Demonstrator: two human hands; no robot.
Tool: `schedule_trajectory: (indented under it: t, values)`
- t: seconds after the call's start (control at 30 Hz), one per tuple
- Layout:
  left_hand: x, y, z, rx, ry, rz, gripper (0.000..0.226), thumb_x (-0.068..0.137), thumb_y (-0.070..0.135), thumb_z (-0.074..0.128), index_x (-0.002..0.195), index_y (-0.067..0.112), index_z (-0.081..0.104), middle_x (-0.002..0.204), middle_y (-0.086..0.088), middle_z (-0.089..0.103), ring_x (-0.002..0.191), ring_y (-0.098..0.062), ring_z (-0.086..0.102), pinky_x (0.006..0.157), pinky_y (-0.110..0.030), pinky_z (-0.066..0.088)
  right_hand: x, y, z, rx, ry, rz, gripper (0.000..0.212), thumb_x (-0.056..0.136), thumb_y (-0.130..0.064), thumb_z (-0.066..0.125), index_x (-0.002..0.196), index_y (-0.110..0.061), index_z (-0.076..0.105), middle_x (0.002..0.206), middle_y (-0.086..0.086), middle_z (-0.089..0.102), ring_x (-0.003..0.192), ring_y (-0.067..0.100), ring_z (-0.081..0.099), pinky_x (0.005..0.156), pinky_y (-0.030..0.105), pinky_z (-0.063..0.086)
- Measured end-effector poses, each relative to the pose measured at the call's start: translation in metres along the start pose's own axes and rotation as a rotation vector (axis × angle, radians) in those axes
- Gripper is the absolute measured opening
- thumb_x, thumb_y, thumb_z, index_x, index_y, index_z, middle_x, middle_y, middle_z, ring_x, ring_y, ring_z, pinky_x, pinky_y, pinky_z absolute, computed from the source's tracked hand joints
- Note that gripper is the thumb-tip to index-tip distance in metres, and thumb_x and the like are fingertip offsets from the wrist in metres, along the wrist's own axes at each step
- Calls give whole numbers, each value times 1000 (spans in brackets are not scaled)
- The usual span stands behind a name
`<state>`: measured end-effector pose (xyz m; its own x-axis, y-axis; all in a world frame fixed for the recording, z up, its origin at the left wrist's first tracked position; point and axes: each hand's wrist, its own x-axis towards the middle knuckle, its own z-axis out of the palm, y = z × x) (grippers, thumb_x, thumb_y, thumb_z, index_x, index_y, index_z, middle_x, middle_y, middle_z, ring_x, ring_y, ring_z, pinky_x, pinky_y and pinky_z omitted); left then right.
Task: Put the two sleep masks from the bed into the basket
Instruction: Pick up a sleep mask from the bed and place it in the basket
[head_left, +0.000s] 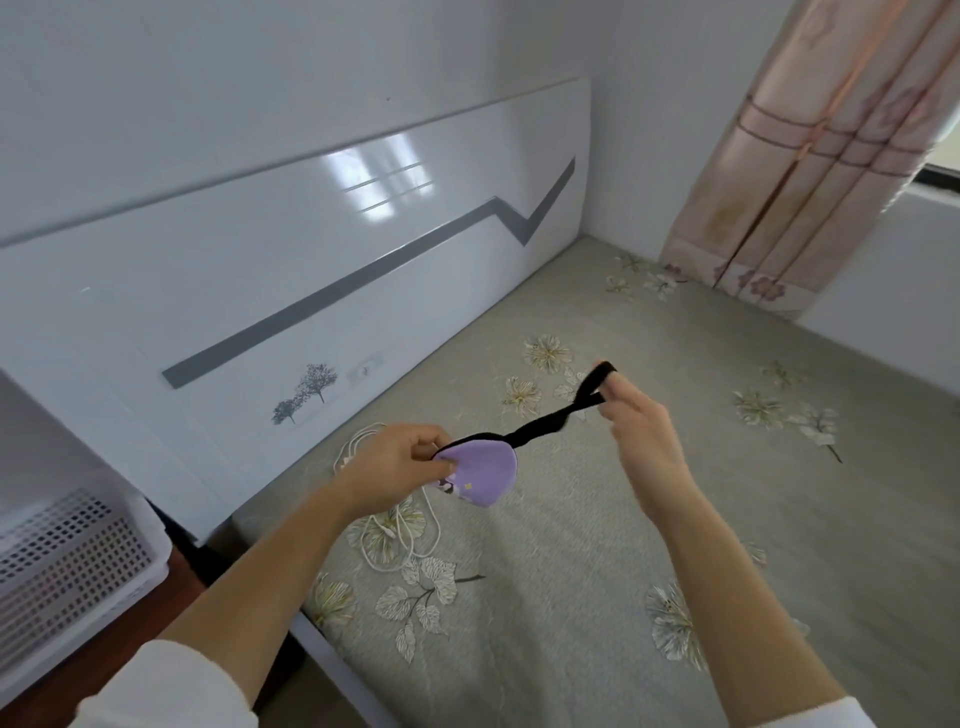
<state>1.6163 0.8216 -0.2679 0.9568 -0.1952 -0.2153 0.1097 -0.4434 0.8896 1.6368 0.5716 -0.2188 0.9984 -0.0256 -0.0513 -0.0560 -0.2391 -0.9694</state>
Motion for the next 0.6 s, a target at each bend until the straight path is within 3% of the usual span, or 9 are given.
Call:
schedule_trajectory:
  t: [0.07,0.1,0.17,0.23,0.33,0.47,0.6]
  values:
    - [-2,4,-1,-12,47,32,12,84,15,65,74,21,69,77,-12,73,66,-21,57,69,-34,42,7,7,0,-832,62,-216,33,93,-2,32,106,-15,60,89,4,62,81,27,59,89,37,27]
    - [-3,7,-2,-17,83,56,14,85,13,64,75,21,69,77,-11,74,67,-21,59,69,-34,44,9,9,-2,-1072,50,-249,34,92,-4,34,107,-17,61,82,3,62,73,26,57,84,36,25]
    - [-3,10,-4,-45,139,93,11,86,10,63,82,17,72,79,-14,74,67,-18,63,71,-36,47,11,10,-6,-1215,-85,-175,32,91,-13,44,112,-22,66,80,5,70,72,25,64,74,31,36]
    - [-3,13,-5,-90,154,101,9,86,7,64,88,9,72,83,-20,73,68,-16,63,74,-34,48,8,9,-10,-979,-330,-44,34,85,-28,63,118,-32,64,73,7,74,65,17,70,64,28,51]
    - [-4,15,-1,-204,128,85,7,84,6,66,89,3,70,78,-22,70,71,-17,63,73,-28,50,-5,4,1,-456,-561,93,42,71,-30,81,110,-31,65,73,13,75,61,17,71,69,27,55]
    - [-6,19,6,-438,127,22,12,84,7,66,94,1,67,78,-9,71,69,-17,65,66,-21,55,-14,15,26,34,-435,192,29,73,-20,79,100,-12,74,87,11,73,79,20,68,82,33,54]
    - [-9,22,10,-561,150,13,11,86,12,63,92,17,71,76,1,75,71,-12,69,72,-23,58,-19,30,40,245,-342,346,7,77,-21,74,83,-18,74,88,1,70,89,16,60,87,37,44]
